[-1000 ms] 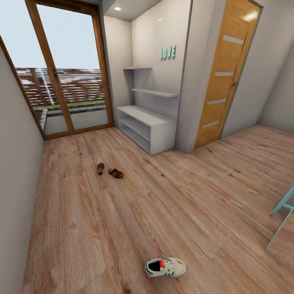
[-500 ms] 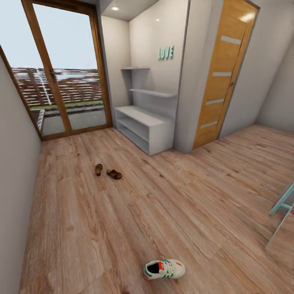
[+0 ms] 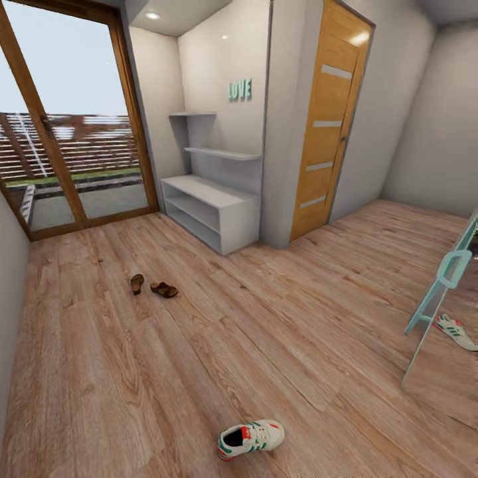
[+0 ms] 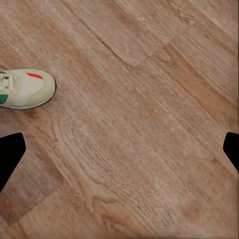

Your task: Pick up the two gym shoes and the two sandals from the corridor floor and place them onto the hallstand (shoe rack) in the corridor, making sure they are on the rack and not on the floor. Arrange them so the two gym shoes are next to each other and the two sandals are next to each other.

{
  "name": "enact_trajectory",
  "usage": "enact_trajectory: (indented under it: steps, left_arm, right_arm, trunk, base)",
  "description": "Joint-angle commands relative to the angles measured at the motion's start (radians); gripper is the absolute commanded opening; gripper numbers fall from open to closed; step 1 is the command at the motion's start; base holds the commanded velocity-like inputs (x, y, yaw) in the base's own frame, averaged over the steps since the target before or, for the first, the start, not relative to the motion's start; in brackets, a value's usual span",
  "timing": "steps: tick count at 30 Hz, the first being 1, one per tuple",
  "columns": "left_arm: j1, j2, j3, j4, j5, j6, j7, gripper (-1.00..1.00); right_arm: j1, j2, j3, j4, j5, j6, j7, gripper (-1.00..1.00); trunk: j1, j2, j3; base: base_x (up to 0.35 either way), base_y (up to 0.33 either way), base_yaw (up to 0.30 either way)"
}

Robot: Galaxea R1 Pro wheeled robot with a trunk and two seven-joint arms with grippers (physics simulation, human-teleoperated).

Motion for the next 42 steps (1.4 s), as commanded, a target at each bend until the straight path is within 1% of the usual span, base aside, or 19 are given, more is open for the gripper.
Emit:
enact_trajectory:
  steps: [1,29,37,42]
  left_arm:
    - [0.0,0.0,-0.001,0.0,0.005,-0.003,0.0,1.0]
    - [0.0,0.0,-0.001,0.001,0.006,-0.003,0.0,1.0]
    - [0.0,-0.001,-0.001,0.004,0.004,-0.033,0.0,1.0]
    - [0.0,0.0,-0.003,0.006,0.003,-0.036,-0.001,1.0]
  right_arm:
    - [-0.001,0.0,-0.002,0.001,0.005,-0.003,0.001,1.0]
    - [-0.001,0.0,-0.002,-0.001,0.005,-0.003,0.001,1.0]
    - [-0.001,0.0,-0.002,-0.001,0.005,-0.003,-0.001,1.0]
    - [-0.001,0.0,-0.002,-0.001,0.005,-0.003,0.0,1.0]
  trunk:
    - [0.0,0.0,0.0]
    - [0.0,0.0,0.025]
    - [0.0,0.0,0.026]
    - [0.0,0.0,0.026]
  base:
    - [0.0,0.0,-0.26]
    - [0.008,0.004,-0.261]
    - [0.036,0.026,-0.051]
    - [0.003,0.002,-0.015]
